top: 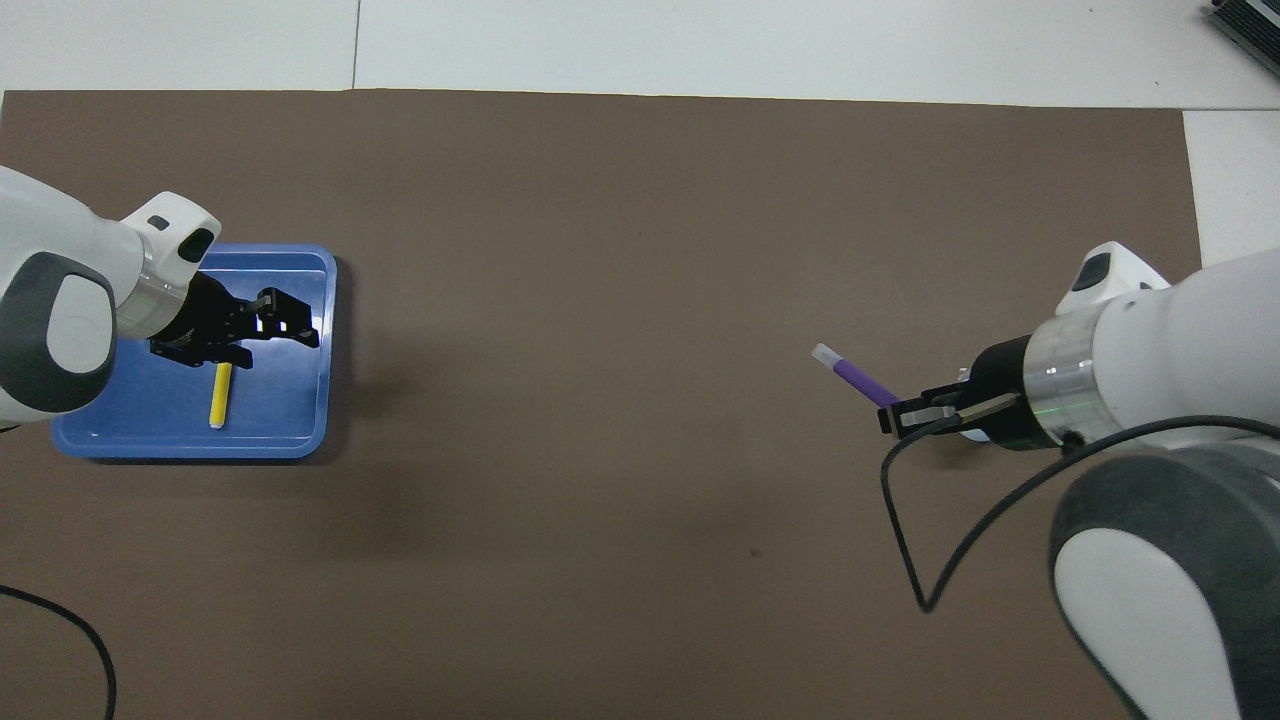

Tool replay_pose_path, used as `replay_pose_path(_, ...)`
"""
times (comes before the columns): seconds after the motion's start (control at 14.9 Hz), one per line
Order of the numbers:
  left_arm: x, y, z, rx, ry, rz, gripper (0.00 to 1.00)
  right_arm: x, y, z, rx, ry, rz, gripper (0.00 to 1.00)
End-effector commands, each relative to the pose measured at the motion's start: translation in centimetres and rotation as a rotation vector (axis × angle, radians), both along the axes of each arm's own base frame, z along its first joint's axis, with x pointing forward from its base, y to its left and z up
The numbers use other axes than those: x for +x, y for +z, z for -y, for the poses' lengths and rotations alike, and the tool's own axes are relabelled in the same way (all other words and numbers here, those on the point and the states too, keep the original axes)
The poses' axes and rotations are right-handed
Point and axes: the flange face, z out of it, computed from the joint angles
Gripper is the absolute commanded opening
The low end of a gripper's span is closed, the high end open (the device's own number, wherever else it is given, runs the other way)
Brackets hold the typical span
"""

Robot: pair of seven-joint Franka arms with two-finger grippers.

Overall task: Right arm passes pens to left for tray arrangement
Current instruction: 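Bring the purple pen toward the left gripper with the right gripper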

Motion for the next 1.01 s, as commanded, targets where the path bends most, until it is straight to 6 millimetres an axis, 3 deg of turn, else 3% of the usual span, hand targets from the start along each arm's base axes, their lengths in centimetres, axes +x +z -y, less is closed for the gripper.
replay_pose_path(0.0, -1.0, 2.4, 1.5, -0.119, 0.201, -0.101, 0.90, -1.8, 0.4, -6.0, 0.062, -0.021, 0.065, 0.00)
replay_pose_path(0.4, -2.4, 4.7, 5.5, -0.337, 0.396, -0.325, 0.98, -5.9, 0.9, -13.9, 0.134, -0.014, 0.143, 0.00)
replay_pose_path(0.54, -3.0, 5.6, 6.2, -0.403, 0.392, -0.365, 0.98, -6.3, 0.0, -15.1, 0.162, -0.036, 0.181, 0.00)
replay_pose_path(0.74, -3.5, 6.4, 7.1, -0.465, 0.367, -0.416, 0.99, -6.0, -0.7, -15.2, 0.165, -0.031, 0.210, 0.00)
replay_pose_path(0.94, -4.4, 7.2, 9.6, -0.491, 0.319, -0.430, 1.00, -5.8, -0.7, -15.0, 0.162, -0.020, 0.217, 0.00)
